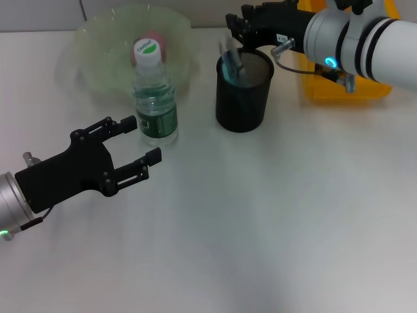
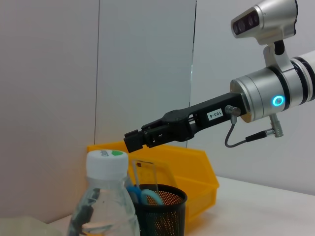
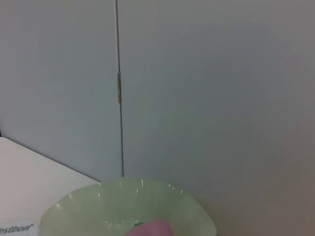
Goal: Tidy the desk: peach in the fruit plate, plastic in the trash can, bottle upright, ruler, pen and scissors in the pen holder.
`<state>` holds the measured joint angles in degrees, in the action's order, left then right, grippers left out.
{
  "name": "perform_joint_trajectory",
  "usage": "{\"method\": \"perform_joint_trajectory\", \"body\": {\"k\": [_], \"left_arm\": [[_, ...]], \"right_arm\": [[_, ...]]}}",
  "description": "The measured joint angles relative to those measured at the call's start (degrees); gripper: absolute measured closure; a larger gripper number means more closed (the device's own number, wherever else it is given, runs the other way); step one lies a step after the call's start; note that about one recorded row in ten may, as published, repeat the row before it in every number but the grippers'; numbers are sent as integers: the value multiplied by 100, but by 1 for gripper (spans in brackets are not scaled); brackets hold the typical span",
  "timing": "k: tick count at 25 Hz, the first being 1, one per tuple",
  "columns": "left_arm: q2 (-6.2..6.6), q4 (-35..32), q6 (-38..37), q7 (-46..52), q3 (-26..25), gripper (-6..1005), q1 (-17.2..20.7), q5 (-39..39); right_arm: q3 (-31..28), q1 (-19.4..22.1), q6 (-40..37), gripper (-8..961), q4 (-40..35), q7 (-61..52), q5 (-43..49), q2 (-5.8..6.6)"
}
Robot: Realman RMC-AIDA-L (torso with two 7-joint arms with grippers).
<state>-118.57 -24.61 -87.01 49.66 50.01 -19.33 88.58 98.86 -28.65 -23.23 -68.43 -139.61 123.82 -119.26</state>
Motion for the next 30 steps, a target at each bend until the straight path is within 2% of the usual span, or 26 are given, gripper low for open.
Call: {"method": "perform_joint_trajectory", "body": {"k": [7, 10, 15, 17, 20, 23, 25, 27, 30], "left_arm": [[0, 0, 0, 0, -2, 247, 6, -1], [0, 0, 0, 0, -8, 247, 20, -11], [0, 0, -9, 0, -9, 247, 43, -45], [0, 0, -31, 0, -10, 247, 60, -62], [1, 0, -37, 0, -10, 247, 61, -65], [1, 0, -45, 0, -9, 246, 62, -68], [0, 0, -53, 0, -9, 246, 62, -69], [1, -1, -72, 0, -9, 246, 65, -70], [0, 0, -254, -14, -8, 246, 90, -88]], "right_arm": [[2, 116, 53, 531, -121, 13, -9, -20], [2, 342, 34, 488, -424, -4, -95, -19], [-112, 932, -347, 445, -1127, 259, -954, 21], [-359, 1094, -824, 444, -1292, 733, -1546, 22], [-1018, 1242, -1968, 443, -1215, 1961, -3152, 7], [-1796, 1259, -3466, 441, -575, 3267, -4940, 10], [-2317, 1200, -4539, 440, 54, 3925, -5796, 12], [-2791, 1092, -5509, 439, 686, 4481, -6208, 14], [-3466, 938, -6564, 438, 1646, 5092, -6283, 21]]}}
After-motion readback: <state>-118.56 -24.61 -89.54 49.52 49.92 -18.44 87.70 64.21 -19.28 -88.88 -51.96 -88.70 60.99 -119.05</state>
